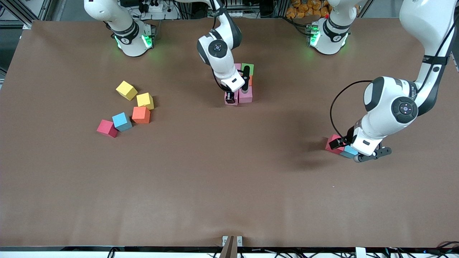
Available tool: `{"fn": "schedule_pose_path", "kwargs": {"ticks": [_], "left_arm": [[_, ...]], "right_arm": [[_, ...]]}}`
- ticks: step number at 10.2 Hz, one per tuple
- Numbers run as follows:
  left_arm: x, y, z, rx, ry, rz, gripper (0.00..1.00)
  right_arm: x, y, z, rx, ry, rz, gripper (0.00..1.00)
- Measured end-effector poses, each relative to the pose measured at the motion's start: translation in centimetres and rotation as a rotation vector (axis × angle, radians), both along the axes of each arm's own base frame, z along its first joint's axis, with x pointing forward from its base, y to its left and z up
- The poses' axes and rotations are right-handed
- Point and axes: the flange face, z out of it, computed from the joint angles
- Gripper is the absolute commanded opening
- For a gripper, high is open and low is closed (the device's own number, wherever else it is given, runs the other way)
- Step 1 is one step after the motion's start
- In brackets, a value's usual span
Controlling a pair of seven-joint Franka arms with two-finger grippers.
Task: Form number 2 with 11 blocks
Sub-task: 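Place the pink cube at the shape while the left gripper reaches red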
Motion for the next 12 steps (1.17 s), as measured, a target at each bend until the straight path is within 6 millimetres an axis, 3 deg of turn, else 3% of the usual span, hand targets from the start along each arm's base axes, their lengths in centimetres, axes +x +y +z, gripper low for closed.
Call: {"fn": "schedule_pose_path", "kwargs": {"ticks": [2,4,5,6,9,12], "left_arm": [[-0.7,-1.0,-0.7,0.003,0.03,0.249,1.0],[-1.2,-0.9,-1.3,0.009,0.055,0.457,1.0],[-1.2,-0.9,-1.5,0.01,0.06,0.523,1.0],[-1.2,-0.8,-1.5,0.01,0.062,0.564,1.0],[-1.3,-0.5,-1.8,-0.003,0.047,0.631,1.0],[-1.9,0.0,-4.0,-0.003,0.067,0.645,1.0]], "right_arm": [[-0.4,0.3,0.0,0.003,-0.003,0.003,0.0],[-0.8,0.6,-0.2,0.01,-0.014,-0.003,0.01],[-0.9,0.6,-0.2,0.012,-0.017,-0.004,0.23],[-0.9,0.6,-0.2,0.013,-0.018,-0.006,0.96],[-1.2,0.6,-0.8,0.003,-0.011,-0.017,1.0],[-1.6,0.4,-2.6,-0.022,0.001,-0.034,1.0]]}}
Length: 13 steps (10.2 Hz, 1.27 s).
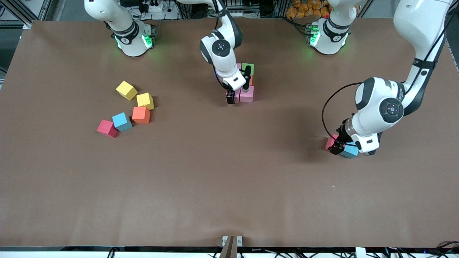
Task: Form number 2 with 11 blocks
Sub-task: 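Place the pink cube at the shape while the left gripper reaches red, then grasp the red cube with the left gripper while the right gripper withdraws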
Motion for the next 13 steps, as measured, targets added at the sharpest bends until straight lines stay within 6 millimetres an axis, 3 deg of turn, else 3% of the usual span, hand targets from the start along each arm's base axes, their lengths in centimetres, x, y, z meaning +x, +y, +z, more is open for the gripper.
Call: {"fn": "schedule_pose_path", "kwargs": {"ticks": [2,4,8,10,13], "left_arm": [[0.2,1.6,-0.4,0.023,-0.002,0.0,1.0],[0.3,3.3,-0.8,0.038,0.0,0.008,1.0],[-0.2,3.5,-3.7,0.048,0.037,-0.024,1.0],[-0.1,3.5,-4.5,0.056,0.03,-0.041,1.0],[-0.1,3.6,-4.7,0.052,0.028,-0.04,1.0]], "right_arm": [[0.7,-0.2,0.8,-0.002,0.023,-0.015,1.0],[2.3,-0.8,3.1,0.008,0.053,-0.039,1.0],[4.5,-2.1,6.9,0.039,0.086,-0.078,1.0],[7.8,-5.3,8.8,0.017,0.127,-0.139,1.0],[15.7,-14.8,11.5,-0.051,0.123,-0.281,1.0]]}}
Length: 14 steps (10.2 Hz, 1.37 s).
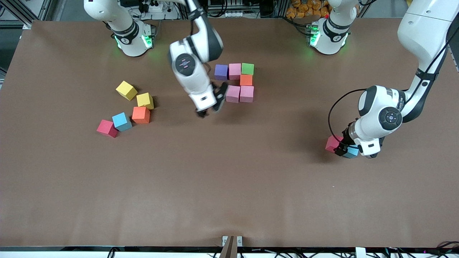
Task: Form number 2 with 11 blocks
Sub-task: 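Grasp the red cube with the left gripper while the right gripper withdraws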
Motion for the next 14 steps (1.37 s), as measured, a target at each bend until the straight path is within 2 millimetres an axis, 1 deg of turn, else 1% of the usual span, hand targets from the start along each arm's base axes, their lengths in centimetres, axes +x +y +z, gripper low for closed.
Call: {"fn": "schedule_pose_path", "kwargs": {"ticks": [1,2,3,4,5,6,7,8,9,10,11,12,13,14], "left_arm": [[-0.1,0.0,-0.4,-0.004,0.004,0.0,1.0],[-0.1,-0.1,-1.0,-0.012,0.003,0.001,1.0],[-0.1,-0.2,-1.5,-0.02,0.002,0.001,0.83],[-0.1,-0.3,-1.9,-0.026,0.001,0.001,0.74],[-0.1,-0.4,-2.0,-0.027,0.001,-0.002,0.53],[-0.1,-0.4,-2.1,-0.018,-0.001,-0.016,0.38],[-0.1,-0.5,-2.2,-0.004,-0.005,-0.038,0.34],[0.0,-0.6,-2.3,0.004,-0.01,-0.055,0.3],[0.1,-0.8,-2.2,0.006,-0.015,-0.063,0.29],[0.2,-1.3,-2.2,0.003,-0.019,-0.068,0.29],[0.2,-2.2,-2.1,0.001,-0.024,-0.055,0.29],[0.0,-4.0,-2.0,0.0,-0.028,-0.024,0.29],[-0.2,-6.6,-1.7,0.001,-0.034,0.013,0.29],[-0.5,-9.6,-1.2,0.002,-0.045,0.047,0.28]], "right_arm": [[2.3,-3.9,0.1,-0.036,0.015,-0.033,1.0],[4.0,-7.7,-0.2,-0.057,0.077,-0.07,1.0],[5.0,-10.9,-0.2,-0.069,0.162,-0.098,1.0],[6.1,-13.2,0.5,-0.085,0.211,-0.11,1.0],[6.9,-14.8,1.0,-0.11,0.218,-0.117,1.0],[7.5,-16.1,1.2,-0.121,0.215,-0.116,1.0],[8.2,-18.0,1.1,-0.116,0.216,-0.099,1.0],[8.9,-21.0,0.9,-0.105,0.224,-0.101,1.0],[9.3,-24.6,0.2,-0.096,0.236,-0.127,1.0],[9.1,-28.2,-0.8,-0.092,0.247,-0.167,1.0],[8.4,-31.0,-1.9,-0.08,0.26,-0.221,1.0],[7.4,-33.0,-3.2,-0.056,0.266,-0.283,1.0],[6.2,-34.5,-4.5,-0.033,0.261,-0.346,1.0],[5.0,-35.5,-5.9,-0.014,0.258,-0.402,1.0]]}}
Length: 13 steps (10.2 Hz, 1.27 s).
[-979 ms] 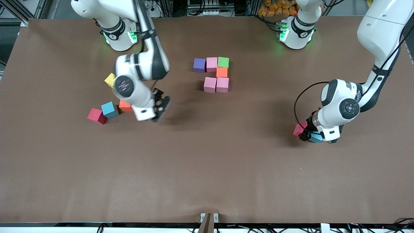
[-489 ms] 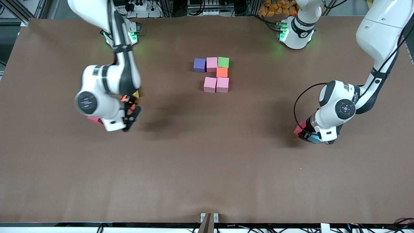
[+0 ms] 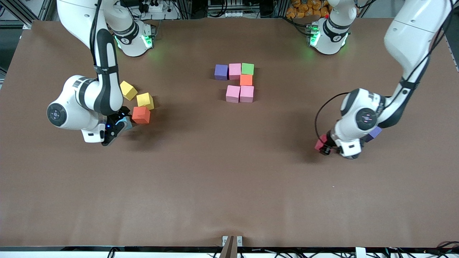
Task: Form number 2 with 11 blocks
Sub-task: 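Grasp the red cube with the left gripper while the right gripper withdraws, then place the red cube at the shape while the right gripper grasps cyan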
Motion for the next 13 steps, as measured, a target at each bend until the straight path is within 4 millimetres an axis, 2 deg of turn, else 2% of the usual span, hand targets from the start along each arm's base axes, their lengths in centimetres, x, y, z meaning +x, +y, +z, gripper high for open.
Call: {"fn": "schedule_pose_path", "kwargs": {"ticks": [3,5,7,9,11,13], "left_arm": [[-1.9,-8.8,3.1,-0.001,-0.003,0.093,0.27],[-3.3,-14.9,7.0,-0.012,0.013,0.174,0.27],[-5.1,-20.8,10.3,-0.077,0.029,0.265,0.27],[-7.4,-26.3,12.5,-0.142,0.066,0.356,0.27],[-9.4,-30.4,14.3,-0.188,0.108,0.45,0.27],[-12.2,-34.3,14.5,-0.195,0.133,0.483,0.26]], "right_arm": [[-2.1,-1.5,-2.2,-0.002,-0.025,-0.112,1.0],[-2.5,-1.9,-2.6,-0.012,-0.035,-0.135,1.0],[-2.2,-1.7,-2.2,-0.022,-0.046,-0.163,1.0],[-1.7,-2.1,-1.3,-0.028,-0.07,-0.177,1.0],[-1.2,-2.7,-0.6,-0.032,-0.089,-0.187,1.0],[-0.8,-3.0,-0.1,-0.032,-0.104,-0.191,1.0]]}}
